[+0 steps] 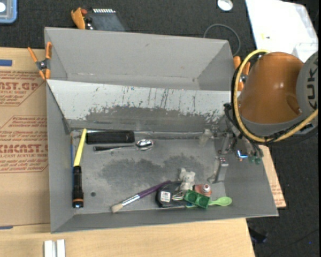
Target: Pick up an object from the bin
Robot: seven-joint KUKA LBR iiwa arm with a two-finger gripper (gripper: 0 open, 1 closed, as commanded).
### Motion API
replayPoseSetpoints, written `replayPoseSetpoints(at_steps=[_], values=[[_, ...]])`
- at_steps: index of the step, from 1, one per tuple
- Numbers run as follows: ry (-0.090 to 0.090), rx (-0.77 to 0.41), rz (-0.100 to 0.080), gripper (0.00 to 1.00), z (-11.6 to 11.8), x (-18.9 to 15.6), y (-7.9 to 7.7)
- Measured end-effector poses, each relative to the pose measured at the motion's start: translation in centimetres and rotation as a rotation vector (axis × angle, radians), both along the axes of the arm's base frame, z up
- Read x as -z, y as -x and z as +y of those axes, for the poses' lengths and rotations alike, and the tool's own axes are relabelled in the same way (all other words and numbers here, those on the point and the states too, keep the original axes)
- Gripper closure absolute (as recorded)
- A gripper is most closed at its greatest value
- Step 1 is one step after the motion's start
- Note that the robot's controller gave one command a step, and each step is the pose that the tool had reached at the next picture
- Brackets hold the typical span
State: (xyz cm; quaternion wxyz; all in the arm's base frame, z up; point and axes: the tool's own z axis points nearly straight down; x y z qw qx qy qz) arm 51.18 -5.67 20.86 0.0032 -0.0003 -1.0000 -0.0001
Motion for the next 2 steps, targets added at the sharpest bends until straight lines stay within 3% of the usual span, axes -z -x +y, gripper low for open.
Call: replayPoseSetpoints(at_steps=[1, 2], values=[[0.001, -0.001, -0.008, 0.0, 0.0, -0.4, -0.2], [0.0, -0.19, -0.009, 0.0, 0.2, 5.3, 0.7]])
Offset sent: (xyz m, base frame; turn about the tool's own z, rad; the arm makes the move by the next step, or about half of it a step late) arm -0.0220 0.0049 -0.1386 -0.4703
